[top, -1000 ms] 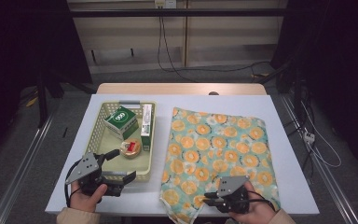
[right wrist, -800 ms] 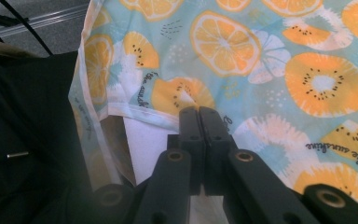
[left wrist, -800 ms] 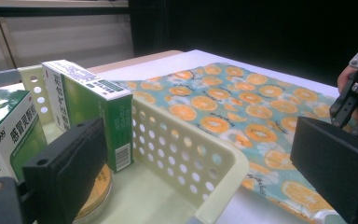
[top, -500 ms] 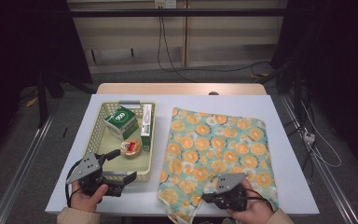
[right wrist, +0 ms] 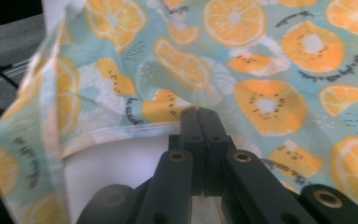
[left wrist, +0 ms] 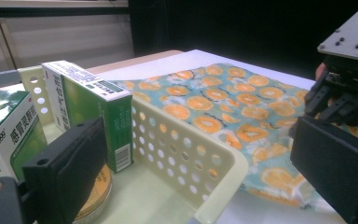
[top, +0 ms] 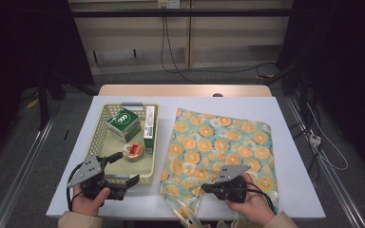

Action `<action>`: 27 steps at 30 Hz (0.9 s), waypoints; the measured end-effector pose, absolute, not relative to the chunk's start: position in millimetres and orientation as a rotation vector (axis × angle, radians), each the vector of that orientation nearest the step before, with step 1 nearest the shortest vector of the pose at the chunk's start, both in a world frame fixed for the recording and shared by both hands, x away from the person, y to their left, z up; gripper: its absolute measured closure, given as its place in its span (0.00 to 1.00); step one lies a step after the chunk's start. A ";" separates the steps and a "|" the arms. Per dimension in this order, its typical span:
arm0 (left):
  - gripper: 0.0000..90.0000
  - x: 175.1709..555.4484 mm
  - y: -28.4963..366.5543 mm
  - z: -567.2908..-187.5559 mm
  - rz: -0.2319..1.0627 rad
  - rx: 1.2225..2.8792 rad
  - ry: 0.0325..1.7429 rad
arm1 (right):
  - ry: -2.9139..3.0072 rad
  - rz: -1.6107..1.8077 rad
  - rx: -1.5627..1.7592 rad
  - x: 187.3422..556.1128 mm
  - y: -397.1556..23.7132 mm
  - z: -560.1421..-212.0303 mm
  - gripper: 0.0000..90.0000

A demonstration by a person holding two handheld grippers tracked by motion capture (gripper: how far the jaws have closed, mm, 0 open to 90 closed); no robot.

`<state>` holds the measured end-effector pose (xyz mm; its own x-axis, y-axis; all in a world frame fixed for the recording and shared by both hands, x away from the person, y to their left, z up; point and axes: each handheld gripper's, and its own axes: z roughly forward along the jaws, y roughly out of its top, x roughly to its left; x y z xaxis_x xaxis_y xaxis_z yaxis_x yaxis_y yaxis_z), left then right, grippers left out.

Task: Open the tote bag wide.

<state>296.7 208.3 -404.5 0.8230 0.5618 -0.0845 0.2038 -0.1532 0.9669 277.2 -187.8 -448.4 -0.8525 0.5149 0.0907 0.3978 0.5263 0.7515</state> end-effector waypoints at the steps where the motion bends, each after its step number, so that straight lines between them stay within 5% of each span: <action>1: 0.04 296.5 208.0 -404.3 0.349 1.727 0.596 | 2.615 1.229 0.790 278.5 -187.4 -448.8 1.00; 27: 0.04 297.7 209.3 -406.3 0.342 1.726 0.608 | 2.383 1.247 1.009 336.8 -190.1 -445.4 1.00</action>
<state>297.7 209.3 -406.3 0.8194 0.5655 -0.0939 0.2141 -0.1498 0.9653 336.8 -190.1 -445.4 -0.7219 0.6875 0.0790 0.4569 0.3878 0.8005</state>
